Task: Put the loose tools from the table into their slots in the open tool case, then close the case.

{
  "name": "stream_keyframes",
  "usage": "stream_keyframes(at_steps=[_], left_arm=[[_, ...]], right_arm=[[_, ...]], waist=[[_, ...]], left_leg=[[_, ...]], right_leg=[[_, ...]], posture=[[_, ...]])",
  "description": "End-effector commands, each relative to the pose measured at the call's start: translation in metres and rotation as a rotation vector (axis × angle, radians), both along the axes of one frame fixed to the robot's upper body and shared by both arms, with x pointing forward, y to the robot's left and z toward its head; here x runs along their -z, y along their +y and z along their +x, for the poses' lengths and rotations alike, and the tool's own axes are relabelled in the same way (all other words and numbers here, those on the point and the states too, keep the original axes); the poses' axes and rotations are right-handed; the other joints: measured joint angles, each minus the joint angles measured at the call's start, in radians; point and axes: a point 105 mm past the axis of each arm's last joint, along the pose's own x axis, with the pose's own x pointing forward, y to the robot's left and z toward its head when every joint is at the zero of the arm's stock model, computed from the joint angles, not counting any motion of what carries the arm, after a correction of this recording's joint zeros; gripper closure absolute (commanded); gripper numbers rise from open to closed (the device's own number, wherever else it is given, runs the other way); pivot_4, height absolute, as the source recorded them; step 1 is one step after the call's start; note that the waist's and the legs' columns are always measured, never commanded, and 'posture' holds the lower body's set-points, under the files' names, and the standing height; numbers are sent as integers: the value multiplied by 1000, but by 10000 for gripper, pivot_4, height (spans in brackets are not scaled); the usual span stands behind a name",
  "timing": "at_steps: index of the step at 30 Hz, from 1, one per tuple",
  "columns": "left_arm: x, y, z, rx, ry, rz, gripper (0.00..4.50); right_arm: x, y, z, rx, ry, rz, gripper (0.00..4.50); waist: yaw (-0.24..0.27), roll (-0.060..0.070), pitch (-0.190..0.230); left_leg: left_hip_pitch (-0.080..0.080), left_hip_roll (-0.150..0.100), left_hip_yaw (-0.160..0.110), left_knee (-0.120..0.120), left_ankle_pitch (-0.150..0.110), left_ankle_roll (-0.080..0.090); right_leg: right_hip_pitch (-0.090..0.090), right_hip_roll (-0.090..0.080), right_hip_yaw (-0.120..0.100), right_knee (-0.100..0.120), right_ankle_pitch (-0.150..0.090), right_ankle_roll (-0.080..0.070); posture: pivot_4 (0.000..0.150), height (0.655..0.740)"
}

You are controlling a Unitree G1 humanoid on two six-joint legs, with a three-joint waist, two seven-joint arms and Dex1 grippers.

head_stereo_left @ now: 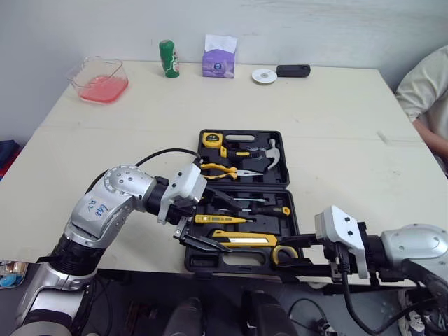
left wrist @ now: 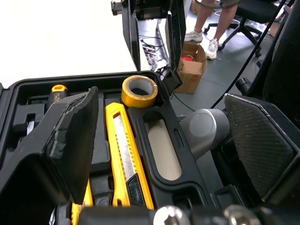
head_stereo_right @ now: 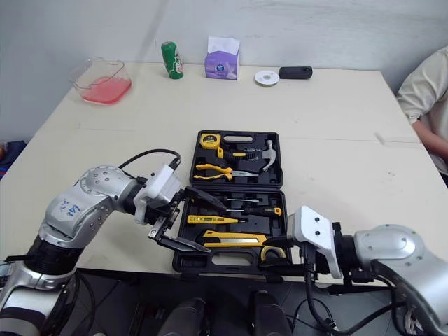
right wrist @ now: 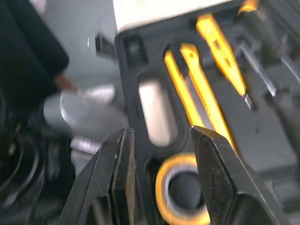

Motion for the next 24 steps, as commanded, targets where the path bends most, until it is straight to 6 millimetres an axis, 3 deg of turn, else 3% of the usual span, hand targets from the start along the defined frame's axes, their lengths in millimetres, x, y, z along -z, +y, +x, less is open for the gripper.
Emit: stream_keyframes(at_steps=[1,4,12,17,20,24], left_arm=[[-4,-3,-5,33,-24,-3,0],[-6,-4,-6,41,-22,-3,0],[-8,-4,-2,35,-31,0,0],[-9,-4,-1,33,-39,2,0],[-10,-4,0,28,-42,3,0],[-11,-3,2,13,-37,-4,0]], right_arm=[[12,-4,6,3,-72,40,42539],[32,-12,9,30,-81,59,43837],[64,-14,10,66,-43,74,43837],[88,-33,8,161,31,70,43837],[91,-36,2,158,48,79,43837],[83,-37,4,199,62,144,43837]], waist=[[-1,0,0],[-1,0,0],[-3,0,0],[-3,-1,-1],[2,-2,-2],[9,-3,-2]], left_leg=[[0,0,0,0,1,-2],[1,0,0,0,1,-2],[2,0,0,0,2,-4],[8,1,-1,0,2,-4],[18,1,-1,-3,-3,3],[20,1,-3,-2,-5,4]], right_leg=[[0,0,0,0,0,0],[0,0,0,0,0,0],[1,1,1,1,0,0],[7,1,0,-1,0,0],[18,0,0,-4,0,0],[22,-1,0,-7,-1,0]], posture=[[1500,7400],[1500,7400],[1500,7400],[1500,7400],[1500,7400],[1500,7400]])
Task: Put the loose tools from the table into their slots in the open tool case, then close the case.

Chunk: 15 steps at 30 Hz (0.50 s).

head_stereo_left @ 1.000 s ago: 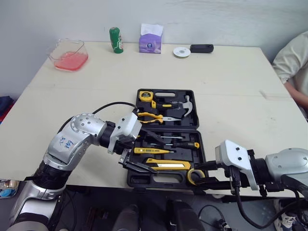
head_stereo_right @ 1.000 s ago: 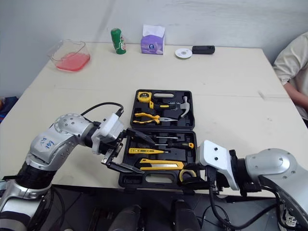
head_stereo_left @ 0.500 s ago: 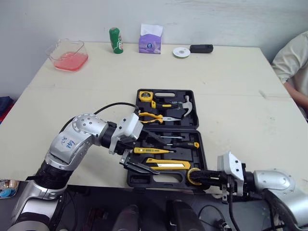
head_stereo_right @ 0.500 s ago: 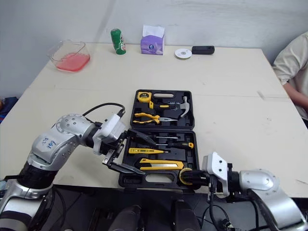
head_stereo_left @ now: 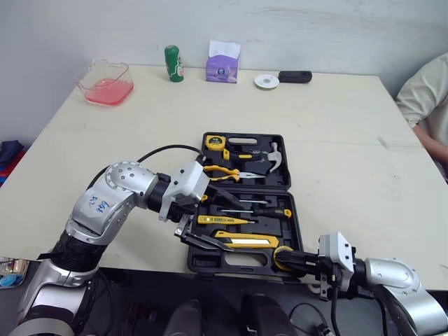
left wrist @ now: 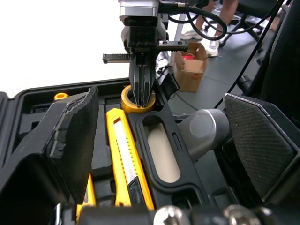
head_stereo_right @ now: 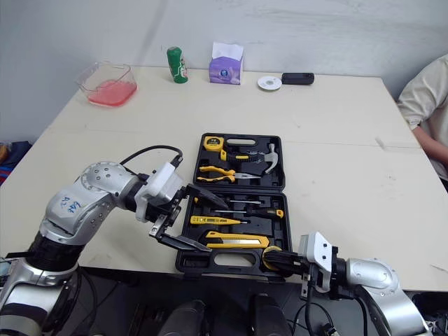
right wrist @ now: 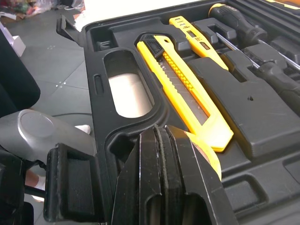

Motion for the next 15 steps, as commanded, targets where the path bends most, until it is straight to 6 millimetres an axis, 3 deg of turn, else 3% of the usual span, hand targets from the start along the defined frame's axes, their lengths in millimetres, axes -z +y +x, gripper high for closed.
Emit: stream_keyframes(at_steps=[1,3,7,9,12,14,15], left_arm=[[-6,-1,1,-11,-14,-17,0],[-6,-1,2,-25,-8,-23,0],[0,16,13,-154,5,-8,0],[3,26,19,-216,10,-1,0],[17,64,38,-416,6,24,0],[26,82,45,-498,-1,46,0],[29,88,48,-527,-5,57,5536]], right_arm=[[15,-13,-2,76,115,1,43837],[11,-13,-1,79,118,16,43837],[-39,-7,15,112,69,125,43837],[-55,-11,25,154,37,132,43837],[-83,-36,57,298,-37,71,43837],[-89,-47,68,357,-58,25,43837],[-90,-50,72,377,-56,8,45000]], waist=[[3,0,0],[6,0,0],[6,2,1],[-7,3,2],[-17,4,2],[-14,4,2],[-13,4,2]], left_leg=[[0,0,0,0,0,0],[0,0,0,0,0,0],[0,0,0,0,0,0],[-1,0,0,0,0,-1],[-1,0,0,-1,1,-2],[-2,0,1,-3,1,-3],[-3,0,1,-3,2,-4]], right_leg=[[0,0,0,0,0,0],[0,0,0,-1,0,0],[0,-1,0,0,0,0],[-2,-1,1,0,0,0],[-5,-1,1,2,0,0],[-8,0,1,4,-1,-2],[-9,0,0,4,-2,-3]], posture=[[1500,7400],[1500,7400],[1500,7400],[1500,7400],[1500,7400],[1500,7400],[1500,7400]])
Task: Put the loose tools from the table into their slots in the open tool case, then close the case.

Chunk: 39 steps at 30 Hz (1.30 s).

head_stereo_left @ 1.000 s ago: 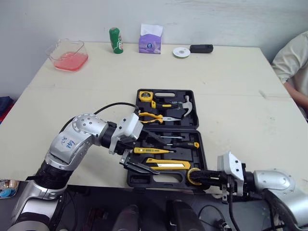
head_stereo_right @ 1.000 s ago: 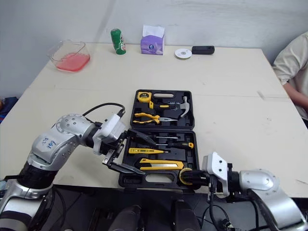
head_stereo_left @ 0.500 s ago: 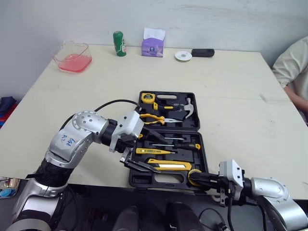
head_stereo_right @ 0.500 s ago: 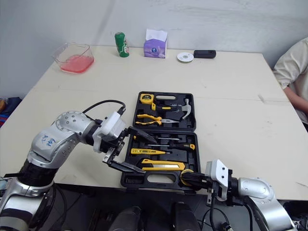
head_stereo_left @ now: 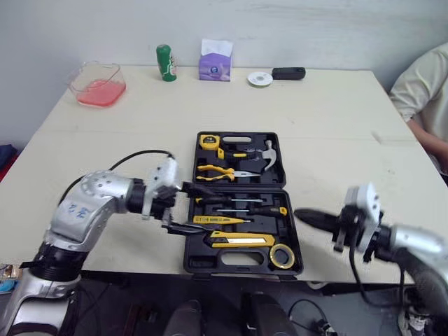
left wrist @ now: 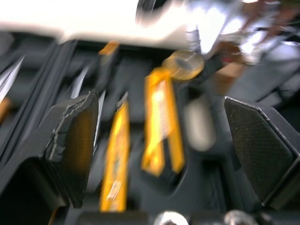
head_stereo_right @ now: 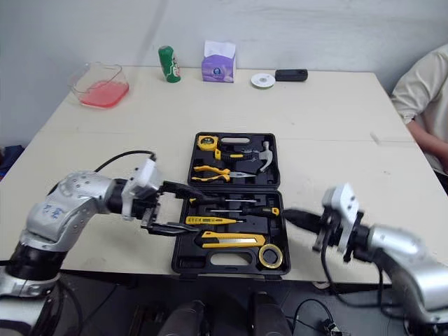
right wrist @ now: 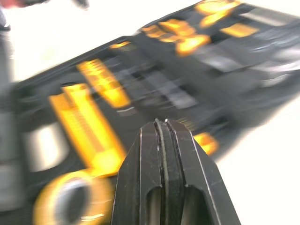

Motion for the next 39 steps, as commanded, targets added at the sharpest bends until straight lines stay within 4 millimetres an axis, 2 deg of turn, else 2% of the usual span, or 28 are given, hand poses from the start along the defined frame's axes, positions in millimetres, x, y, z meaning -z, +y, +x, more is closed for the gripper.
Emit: stream_keyframes(at_steps=[1,5,9,13,17,23,27,35,39], left_arm=[[6,34,16,-150,-55,42,8217],[33,67,36,-307,-47,120,26401],[48,60,50,-308,-67,150,44620],[55,48,67,-328,-77,137,44620],[52,27,78,-306,-64,77,44620],[49,2,85,-254,-80,66,44620],[48,-11,91,-247,-83,67,44620],[48,-11,97,-282,-75,68,44620],[49,-6,97,-301,-69,76,44620]], right_arm=[[-1,-20,20,127,1,-110,45000],[23,-32,50,238,24,-322,45000],[32,-15,62,210,30,-330,45000],[34,3,69,161,16,-336,45000],[34,22,70,96,21,-319,45000],[30,34,71,61,12,-302,45000],[28,35,72,65,12,-293,45000],[26,33,71,85,20,-289,45000],[27,23,70,122,8,-334,45000]], waist=[[4,0,0],[3,0,0],[5,0,0],[7,0,0],[5,0,0],[1,0,0],[3,0,0],[8,0,0],[10,0,0]], left_leg=[[0,0,0,0,0,0],[-2,0,0,1,0,0],[-6,0,0,1,0,1],[-21,-1,1,7,5,-5],[-21,-1,2,9,5,-4],[-21,-1,2,9,5,-3],[-21,-1,2,9,5,-4],[-21,-1,2,12,4,-2],[-21,-1,2,12,4,-2]], right_leg=[[-1,0,0,0,0,0],[-2,-1,-1,0,0,0],[-5,-1,-1,1,0,0],[-18,-1,-1,10,1,2],[-18,-1,-1,11,2,3],[-18,0,0,11,2,3],[-18,0,0,11,2,3],[-17,-1,0,12,2,3],[-17,-1,0,12,2,3]], posture=[[1500,7400],[1500,7400],[1500,7400],[1500,7400],[1500,7400],[1500,7400],[1500,7400],[1500,7400],[1500,7400]])
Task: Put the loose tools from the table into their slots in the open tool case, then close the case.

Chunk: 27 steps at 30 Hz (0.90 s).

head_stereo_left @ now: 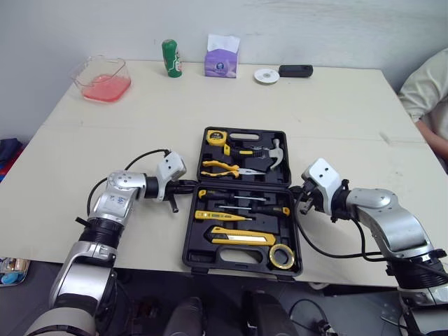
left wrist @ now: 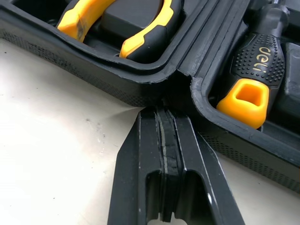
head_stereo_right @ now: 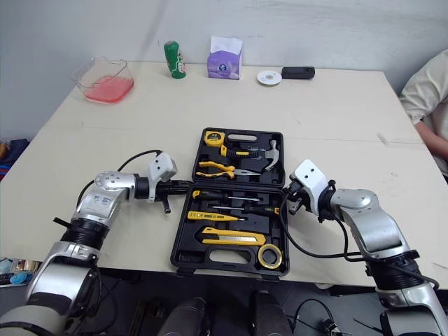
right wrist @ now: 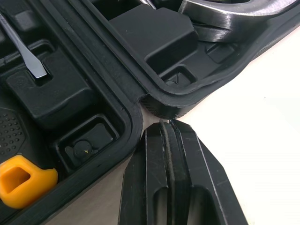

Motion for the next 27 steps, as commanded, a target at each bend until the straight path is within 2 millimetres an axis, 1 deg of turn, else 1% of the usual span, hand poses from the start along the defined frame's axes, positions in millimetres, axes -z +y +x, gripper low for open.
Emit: stream_keyframes(at_steps=[1,2,4,5,6,7,9,11,14,15,16,18,20,22,25,27], left_arm=[[-4,-1,2,-9,-16,11,44620],[-6,6,2,-35,-14,20,44620],[-12,21,3,-90,1,19,44620],[-16,29,3,-117,15,9,41733],[-19,34,2,-134,24,1,37794],[-25,38,-1,-147,51,-24,35531],[-43,45,-5,-193,114,-96,26847],[-57,45,-6,-239,162,-162,18556],[-71,41,-5,-292,232,-231,3702],[-73,39,-5,-299,246,-239,0],[-74,37,-4,-314,270,-240,0],[-77,32,1,-354,314,-253,0],[-78,27,10,-418,363,-272,0],[-74,21,13,-432,422,-276,0],[-66,13,19,-446,436,-239,0],[-63,8,23,-444,448,-239,0]], right_arm=[[-16,0,-3,-24,-77,-32,45000],[-19,-9,-4,-5,-88,-68,45000],[-25,-20,-8,12,-94,-95,45000],[-30,-24,-10,18,-91,-85,45000],[-33,-26,-12,22,-88,-76,45000],[-39,-27,-14,36,-75,-35,41848],[-54,-24,-17,59,-38,77,34982],[-62,-20,-19,69,-5,144,26004],[-72,-13,-18,97,54,245,9489],[-74,-11,-17,108,74,276,4078],[-77,-9,-15,121,91,301,362],[-84,-3,-8,150,127,358,362],[-88,3,4,199,163,403,362],[-87,6,14,251,191,416,362],[-80,8,26,312,231,424,362],[-76,7,32,342,239,411,362]], waist=[[1,0,0],[2,0,0],[1,0,0],[-1,0,0],[-5,0,0],[-10,0,0],[-15,0,0],[-13,0,0],[-9,0,0],[-8,0,0],[-8,0,0],[-7,0,0],[-7,0,0],[-8,0,0],[-9,0,0],[-9,0,0]], left_leg=[[0,0,0,0,0,0],[0,0,0,0,0,0],[0,0,0,0,0,0],[-1,0,0,0,0,0],[-1,0,0,0,0,0],[-1,0,0,-1,0,0],[0,1,0,-3,0,0],[1,1,0,-5,0,0],[1,1,-1,-5,0,0],[1,1,-1,-5,0,0],[1,1,-1,-5,0,0],[0,0,-1,-5,2,-3],[0,0,-1,-5,2,-3],[-1,0,-1,-4,2,-2],[-1,0,-1,-7,3,-3],[-1,0,0,-8,3,-4]], right_leg=[[0,0,0,0,0,0],[0,0,0,0,0,0],[0,0,0,-1,0,0],[0,0,0,-1,0,0],[0,0,0,-1,0,0],[0,0,0,-1,0,0],[-1,1,1,-1,0,0],[-1,1,1,0,0,0],[-1,1,0,0,0,0],[-1,1,0,0,0,0],[-1,0,0,0,0,0],[-1,0,0,-1,0,0],[-2,0,0,-1,0,0],[-2,0,1,0,0,0],[-3,0,1,-1,0,0],[-5,0,1,-1,0,0]], posture=[[1500,7400],[1500,7400],[1500,7400],[1500,7400],[1500,7400],[1500,7400],[1500,7400],[1500,7400],[1500,7400],[1500,7400],[1500,7400],[1500,7400],[1500,7400],[1500,7400],[1500,7400],[1500,7400]])
